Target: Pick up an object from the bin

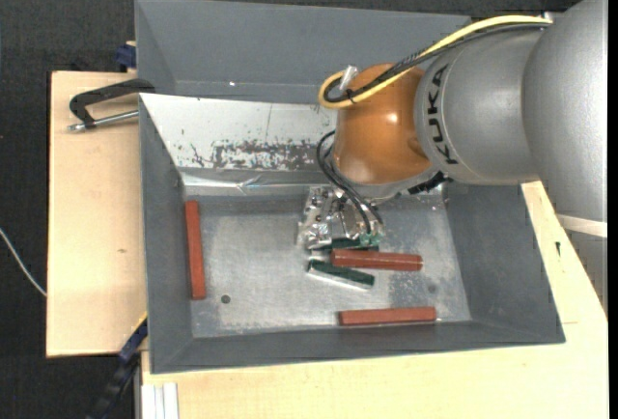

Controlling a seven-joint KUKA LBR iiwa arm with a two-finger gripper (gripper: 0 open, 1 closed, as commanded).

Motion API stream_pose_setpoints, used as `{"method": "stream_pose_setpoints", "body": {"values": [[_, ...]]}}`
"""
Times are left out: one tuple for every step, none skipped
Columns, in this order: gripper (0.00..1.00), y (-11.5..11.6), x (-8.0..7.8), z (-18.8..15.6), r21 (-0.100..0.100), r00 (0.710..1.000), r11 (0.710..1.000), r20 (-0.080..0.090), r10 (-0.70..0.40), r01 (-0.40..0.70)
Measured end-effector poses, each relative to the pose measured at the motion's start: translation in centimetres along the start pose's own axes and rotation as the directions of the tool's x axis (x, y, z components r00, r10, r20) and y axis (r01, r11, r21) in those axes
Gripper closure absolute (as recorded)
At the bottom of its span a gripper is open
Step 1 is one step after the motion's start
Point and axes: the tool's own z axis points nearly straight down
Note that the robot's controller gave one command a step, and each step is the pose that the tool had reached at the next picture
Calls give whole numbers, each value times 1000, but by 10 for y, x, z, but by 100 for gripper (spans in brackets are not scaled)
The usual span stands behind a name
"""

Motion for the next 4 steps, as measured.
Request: {"method": "stream_pose_setpoints", "body": {"values": [[100, -11, -1, -43, 3, 1000, 1000, -6, -14, 14], [0, -30, -18, -69, 3, 1000, 1000, 1, 29, -29], [0, -30, -18, -68, 3, 1000, 1000, 1, 30, -30], [0, -50, 0, -39, 3, 993, 993, 7, -117, 117]]}}
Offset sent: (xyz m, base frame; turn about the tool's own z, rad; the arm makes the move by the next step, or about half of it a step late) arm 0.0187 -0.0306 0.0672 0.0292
